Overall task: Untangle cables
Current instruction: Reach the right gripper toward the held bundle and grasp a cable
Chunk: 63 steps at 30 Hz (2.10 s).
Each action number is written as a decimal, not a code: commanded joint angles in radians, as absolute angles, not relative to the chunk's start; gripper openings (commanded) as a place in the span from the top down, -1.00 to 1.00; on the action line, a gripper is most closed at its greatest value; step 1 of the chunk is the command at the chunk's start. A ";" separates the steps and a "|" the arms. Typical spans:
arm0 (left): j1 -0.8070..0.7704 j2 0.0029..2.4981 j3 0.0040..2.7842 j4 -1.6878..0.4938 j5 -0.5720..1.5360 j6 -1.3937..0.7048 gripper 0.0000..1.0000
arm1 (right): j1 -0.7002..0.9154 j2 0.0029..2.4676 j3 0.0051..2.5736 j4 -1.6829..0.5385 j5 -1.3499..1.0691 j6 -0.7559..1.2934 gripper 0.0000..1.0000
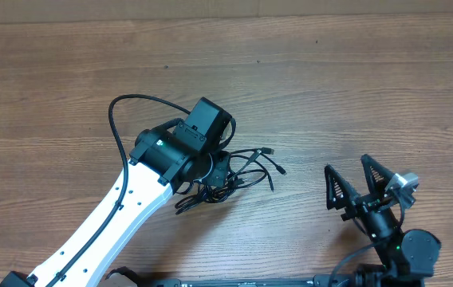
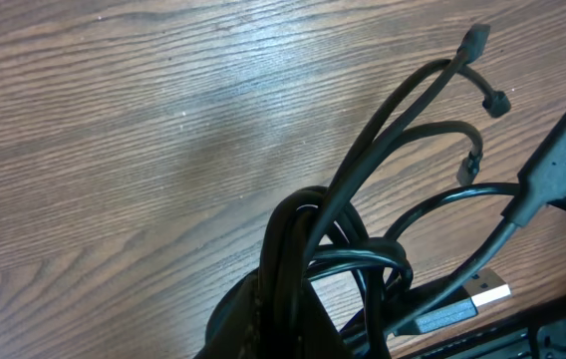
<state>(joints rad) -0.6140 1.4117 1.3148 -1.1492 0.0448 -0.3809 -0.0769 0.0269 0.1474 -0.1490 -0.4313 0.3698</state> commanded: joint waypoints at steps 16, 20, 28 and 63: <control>-0.614 1.395 1.341 -1.054 0.035 -0.522 0.92 | -0.072 0.593 0.734 -0.466 -1.002 0.485 -1.00; -0.615 1.395 1.341 -1.018 0.048 -0.563 0.91 | -0.072 0.654 0.733 -0.433 -1.034 0.713 -1.00; -0.616 1.399 1.340 -0.965 0.072 -0.600 0.92 | -0.072 0.732 0.733 -0.406 -1.124 0.800 -0.99; -0.618 1.455 1.339 -0.843 0.231 -0.925 0.91 | 0.272 1.043 0.733 -0.344 -0.724 0.586 -0.96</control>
